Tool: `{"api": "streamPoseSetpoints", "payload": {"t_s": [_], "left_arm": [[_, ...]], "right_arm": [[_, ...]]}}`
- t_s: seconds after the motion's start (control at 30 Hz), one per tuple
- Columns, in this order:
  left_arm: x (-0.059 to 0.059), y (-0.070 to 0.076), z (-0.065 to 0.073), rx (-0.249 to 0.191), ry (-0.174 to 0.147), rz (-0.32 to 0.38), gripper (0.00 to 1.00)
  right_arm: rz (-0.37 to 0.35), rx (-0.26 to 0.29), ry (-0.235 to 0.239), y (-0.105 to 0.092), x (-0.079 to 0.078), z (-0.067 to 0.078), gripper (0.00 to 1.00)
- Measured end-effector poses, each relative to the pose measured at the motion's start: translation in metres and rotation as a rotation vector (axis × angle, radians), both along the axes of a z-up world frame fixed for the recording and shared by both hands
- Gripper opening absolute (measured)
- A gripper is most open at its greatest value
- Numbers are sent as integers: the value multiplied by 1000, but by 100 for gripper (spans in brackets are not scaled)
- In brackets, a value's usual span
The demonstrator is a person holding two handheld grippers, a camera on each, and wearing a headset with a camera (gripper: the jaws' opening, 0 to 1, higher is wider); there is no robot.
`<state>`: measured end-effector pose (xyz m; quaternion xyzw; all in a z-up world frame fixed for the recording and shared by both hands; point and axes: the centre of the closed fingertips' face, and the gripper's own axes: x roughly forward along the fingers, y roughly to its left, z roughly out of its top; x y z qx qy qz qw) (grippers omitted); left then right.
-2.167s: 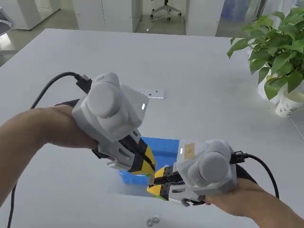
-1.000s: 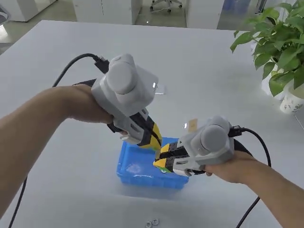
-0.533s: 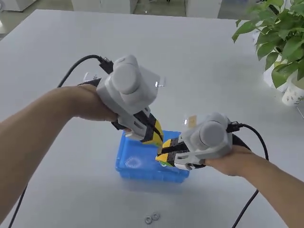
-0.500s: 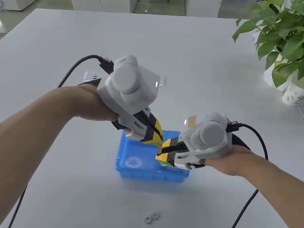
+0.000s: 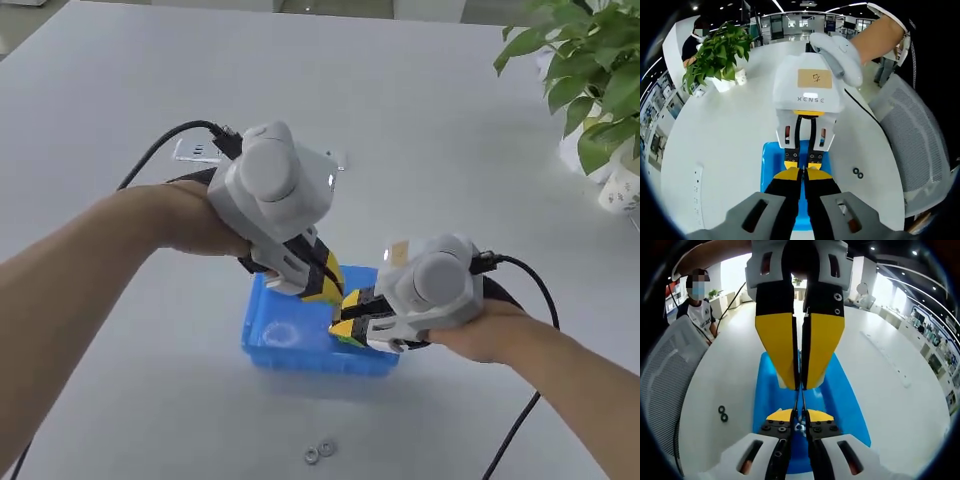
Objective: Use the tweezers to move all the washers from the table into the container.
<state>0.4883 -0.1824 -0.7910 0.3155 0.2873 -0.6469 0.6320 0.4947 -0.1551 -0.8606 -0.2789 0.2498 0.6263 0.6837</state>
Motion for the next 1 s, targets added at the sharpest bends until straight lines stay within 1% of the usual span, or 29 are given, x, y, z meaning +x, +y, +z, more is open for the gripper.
{"api": "streamPoseSetpoints", "payload": {"t_s": [0.27,0.63,0.83,1.0], "left_arm": [[2,-2,1,-9,-4,4,6],[0,-2,4,-12,-2,1,6],[0,1,9,-15,-7,6,6],[-2,3,16,-20,-9,10,6]], "right_arm": [[-5,-3,0,0,2,0,11],[-3,-5,-7,-1,0,3,11],[-1,-3,-17,0,-1,8,11],[0,5,-25,2,-3,17,11]]}}
